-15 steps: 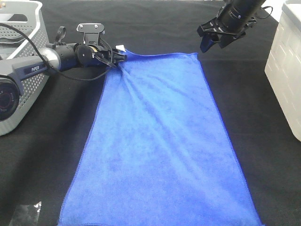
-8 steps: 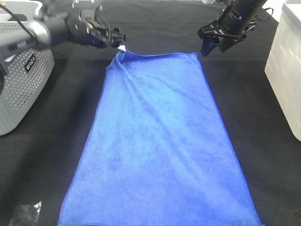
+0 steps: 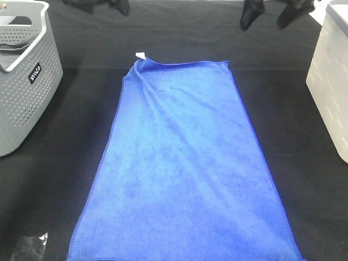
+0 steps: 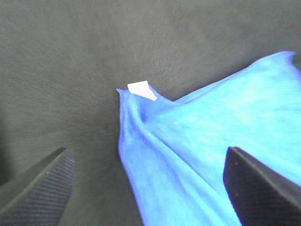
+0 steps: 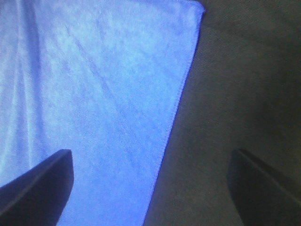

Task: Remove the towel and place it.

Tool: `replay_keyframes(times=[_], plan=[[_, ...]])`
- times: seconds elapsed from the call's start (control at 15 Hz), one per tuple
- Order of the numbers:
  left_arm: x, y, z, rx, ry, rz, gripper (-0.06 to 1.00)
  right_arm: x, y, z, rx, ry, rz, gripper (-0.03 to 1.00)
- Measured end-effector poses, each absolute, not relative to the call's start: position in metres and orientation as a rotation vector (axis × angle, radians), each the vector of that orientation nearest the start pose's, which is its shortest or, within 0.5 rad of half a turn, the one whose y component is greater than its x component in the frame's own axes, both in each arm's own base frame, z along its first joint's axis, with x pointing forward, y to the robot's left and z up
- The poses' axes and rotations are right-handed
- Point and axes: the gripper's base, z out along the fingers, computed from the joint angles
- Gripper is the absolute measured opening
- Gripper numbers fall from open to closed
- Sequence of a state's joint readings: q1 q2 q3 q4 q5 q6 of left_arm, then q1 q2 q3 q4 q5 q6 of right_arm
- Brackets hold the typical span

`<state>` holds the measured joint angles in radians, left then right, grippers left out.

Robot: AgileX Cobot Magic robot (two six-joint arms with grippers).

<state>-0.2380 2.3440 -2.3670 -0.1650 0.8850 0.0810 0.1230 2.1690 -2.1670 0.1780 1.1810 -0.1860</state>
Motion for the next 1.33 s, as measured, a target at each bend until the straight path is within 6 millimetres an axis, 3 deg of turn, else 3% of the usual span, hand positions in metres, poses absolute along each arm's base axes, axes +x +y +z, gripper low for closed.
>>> replay_keyframes(times=[0.07,0.2,0.4,0.6,0.67,0.8,1.0,1.07,1.2,1.33], plan=[[0.51,-0.123,0.31,0.27,2.327,-0.258,0.8,0.468,0.071,0.312,-0.352,2.617,0.202,0.84],[0.502,-0.081,0.328,0.156,2.383,-0.169,0.8,0.455,0.061,0.341,-0.284,2.582,0.168,0.84],[0.488,-0.026,0.352,0.015,2.425,-0.051,0.8,0.441,0.021,0.375,-0.121,2.522,0.144,0.83],[0.478,-0.016,0.36,0.002,2.469,-0.015,0.8,0.426,0.015,0.389,-0.093,2.507,0.131,0.82],[0.474,-0.015,0.365,0.011,2.47,-0.003,0.8,0.411,0.015,0.4,-0.09,2.492,0.126,0.82],[0.464,-0.014,0.379,0.013,2.451,0.006,0.8,0.373,0.013,0.426,-0.09,2.456,0.103,0.82],[0.44,-0.013,0.4,0.015,2.436,0.012,0.8,0.302,0.009,0.442,-0.091,2.446,0.059,0.81],[0.424,-0.011,0.398,0.017,2.476,0.033,0.8,0.263,0.009,0.443,-0.091,2.439,0.057,0.81],[0.398,-0.01,0.39,0.006,2.493,0.026,0.8,0.216,0.008,0.44,-0.091,2.425,0.056,0.81],[0.36,-0.011,0.389,-0.015,2.433,-0.013,0.8,0.168,0.007,0.432,-0.091,2.394,0.054,0.81]])
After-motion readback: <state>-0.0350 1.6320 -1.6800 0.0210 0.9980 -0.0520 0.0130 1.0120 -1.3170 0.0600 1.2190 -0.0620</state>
